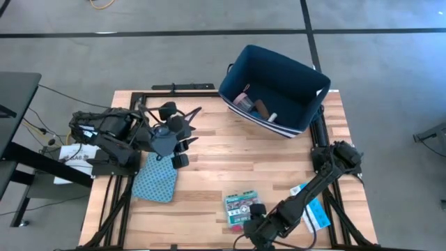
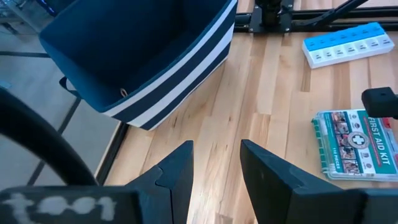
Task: Pick & place medical supplies in basket/bin
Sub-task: Put the blue first aid kit into the blue organizer bin
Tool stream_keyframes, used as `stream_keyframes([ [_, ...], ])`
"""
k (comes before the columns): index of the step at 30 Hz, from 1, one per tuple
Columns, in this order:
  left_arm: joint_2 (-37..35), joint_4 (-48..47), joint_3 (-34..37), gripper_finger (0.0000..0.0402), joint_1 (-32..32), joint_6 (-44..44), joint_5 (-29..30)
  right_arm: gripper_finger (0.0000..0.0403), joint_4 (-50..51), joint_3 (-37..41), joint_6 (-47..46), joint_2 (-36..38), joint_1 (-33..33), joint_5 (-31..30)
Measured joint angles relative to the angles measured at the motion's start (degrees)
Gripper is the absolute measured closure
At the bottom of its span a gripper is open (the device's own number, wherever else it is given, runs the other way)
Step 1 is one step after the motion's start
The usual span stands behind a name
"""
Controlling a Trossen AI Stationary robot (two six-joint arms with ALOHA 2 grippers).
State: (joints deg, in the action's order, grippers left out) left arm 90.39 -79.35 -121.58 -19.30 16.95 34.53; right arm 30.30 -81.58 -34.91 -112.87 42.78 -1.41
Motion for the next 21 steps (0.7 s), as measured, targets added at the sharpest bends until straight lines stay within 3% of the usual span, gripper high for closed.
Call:
stream_keyframes([
  [12, 0.02, -0.75, 0.0, 0.0279, -0.69, 0.35, 3.31, 0.0168, 7.63, -0.14, 0.83, 0.06, -2.39, -1.77],
  [18, 0.02, -1.05, 0.0, 0.0279, -0.69, 0.08, 3.23, 0.0168, 6.62, -0.15, 1.96, 0.12, -3.62, 0.55],
  [21, 0.02, -1.02, 0.0, 0.0279, -0.69, -1.28, 3.3, 0.0168, 7.72, -0.13, 5.53, 0.12, -3.94, -2.02],
])
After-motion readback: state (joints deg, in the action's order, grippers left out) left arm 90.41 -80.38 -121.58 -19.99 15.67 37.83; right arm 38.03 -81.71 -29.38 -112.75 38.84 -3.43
